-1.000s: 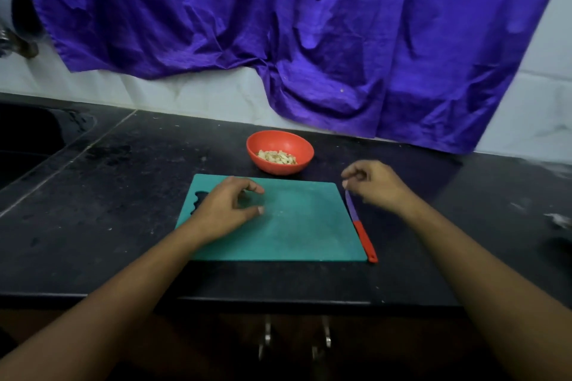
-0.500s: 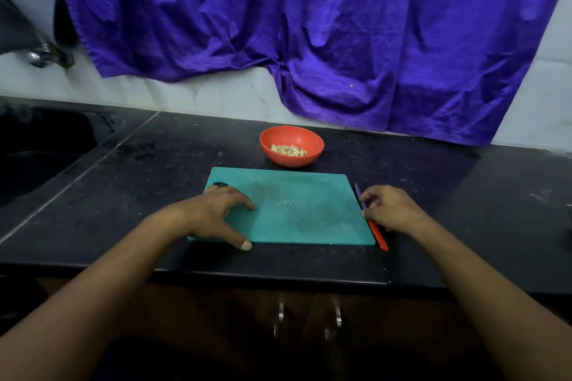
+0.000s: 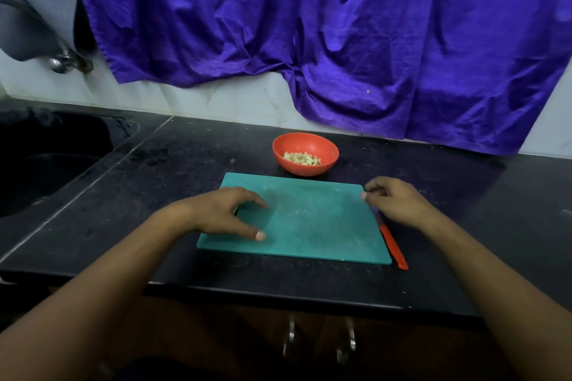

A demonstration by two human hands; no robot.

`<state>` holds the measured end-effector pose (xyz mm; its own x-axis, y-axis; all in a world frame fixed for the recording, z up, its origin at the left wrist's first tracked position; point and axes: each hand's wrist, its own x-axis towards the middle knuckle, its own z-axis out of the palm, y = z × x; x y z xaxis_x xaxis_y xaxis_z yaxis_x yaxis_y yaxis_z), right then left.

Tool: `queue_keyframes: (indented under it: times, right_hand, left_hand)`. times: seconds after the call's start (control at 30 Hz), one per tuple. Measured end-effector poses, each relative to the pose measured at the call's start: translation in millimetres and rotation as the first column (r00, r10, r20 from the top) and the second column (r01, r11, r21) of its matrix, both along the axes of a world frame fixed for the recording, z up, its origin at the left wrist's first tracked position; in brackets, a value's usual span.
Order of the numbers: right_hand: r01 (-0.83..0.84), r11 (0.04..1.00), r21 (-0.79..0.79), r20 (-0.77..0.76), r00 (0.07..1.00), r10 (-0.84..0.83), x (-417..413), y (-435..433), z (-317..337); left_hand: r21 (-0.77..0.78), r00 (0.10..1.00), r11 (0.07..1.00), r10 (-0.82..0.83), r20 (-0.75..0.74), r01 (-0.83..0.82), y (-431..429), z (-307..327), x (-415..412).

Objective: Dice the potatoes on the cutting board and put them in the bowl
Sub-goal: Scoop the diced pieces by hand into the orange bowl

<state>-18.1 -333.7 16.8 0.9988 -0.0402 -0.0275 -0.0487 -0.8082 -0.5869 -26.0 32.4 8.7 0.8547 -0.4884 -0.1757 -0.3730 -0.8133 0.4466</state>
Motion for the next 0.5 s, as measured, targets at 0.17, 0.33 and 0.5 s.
queue_keyframes:
  times: [0.17,0.33,0.5]
  right_hand:
    - [-0.048,0.973,0.226,0.047,0.998,0.038,36.3,23.4,0.1]
    - [-0.023,0.937,0.350,-0.020,0.999,0.032,66.7,51.3,-3.9]
    - [-0.048,0.927,0.371,-0.015,0.998,0.058,78.0,62.4,-8.0]
  left_hand:
    - [-0.312,0.978,0.927,0.199,-0.059,-0.208,-17.9,3.5,34.7]
    - [-0.549,0.921,0.740,0.298,-0.252,-0.390,-50.5,3.0,67.9]
    - [-0.602,0.945,0.731,0.206,-0.254,-0.321,-64.3,-1.4,83.1]
